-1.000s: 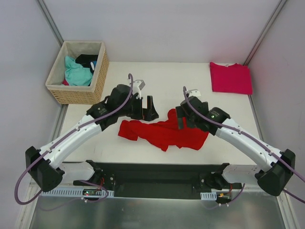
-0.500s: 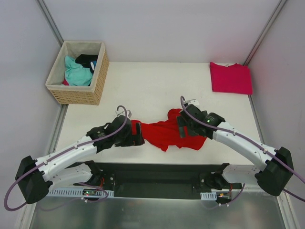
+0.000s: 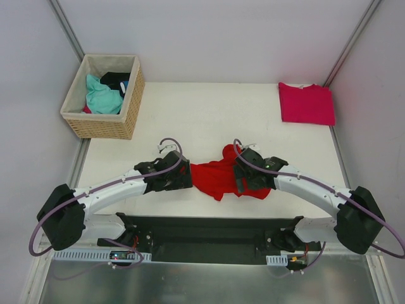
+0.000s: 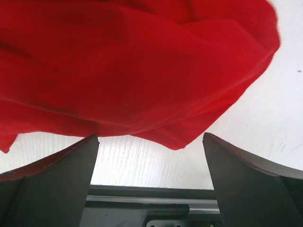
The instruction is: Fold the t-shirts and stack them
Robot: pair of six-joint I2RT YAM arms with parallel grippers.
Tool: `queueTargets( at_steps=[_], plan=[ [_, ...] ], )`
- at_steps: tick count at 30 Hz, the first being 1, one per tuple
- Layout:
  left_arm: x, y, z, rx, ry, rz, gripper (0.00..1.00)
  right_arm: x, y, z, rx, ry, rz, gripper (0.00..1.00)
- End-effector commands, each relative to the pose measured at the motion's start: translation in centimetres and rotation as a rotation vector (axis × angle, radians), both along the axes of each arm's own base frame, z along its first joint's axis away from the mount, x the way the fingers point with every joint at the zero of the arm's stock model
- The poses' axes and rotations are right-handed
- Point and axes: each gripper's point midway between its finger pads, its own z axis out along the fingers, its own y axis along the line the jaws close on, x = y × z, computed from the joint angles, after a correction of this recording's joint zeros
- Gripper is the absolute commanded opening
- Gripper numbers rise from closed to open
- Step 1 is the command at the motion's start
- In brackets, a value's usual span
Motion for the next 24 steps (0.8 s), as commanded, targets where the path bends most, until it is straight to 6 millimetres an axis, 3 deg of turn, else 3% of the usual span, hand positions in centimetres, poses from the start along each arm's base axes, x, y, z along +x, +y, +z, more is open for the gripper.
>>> queueTargets(
  at_steps=[1, 8, 14, 22, 24],
  plan=[
    [1.0, -0.4, 1.0, -0.028, -0.038, 0.058, 0.99, -0.8, 1.2, -0.9, 0.079, 0.025, 0.002, 0.96],
    [1.1, 0.5, 1.0, -0.022, -0.056, 0.076, 0.99, -1.9, 1.7, -3.2, 0.065, 0.075, 0.009, 0.99],
    [0.9, 1.1, 1.1, -0.029, -0.066, 0.083, 0.99, -1.4, 2.1, -4.9, 0.037, 0.093, 0.006, 0.7],
    [0.9, 2.1, 1.2, -0.038, -0.072, 0.099, 0.99, -1.5, 1.5, -6.5, 0.014, 0.088, -0.004, 0.45],
    [0.9, 2.2, 1.2, -0.039, -0.073, 0.103, 0.99, -1.7, 1.5, -6.6, 0.017, 0.096, -0.009, 0.33]
  ],
)
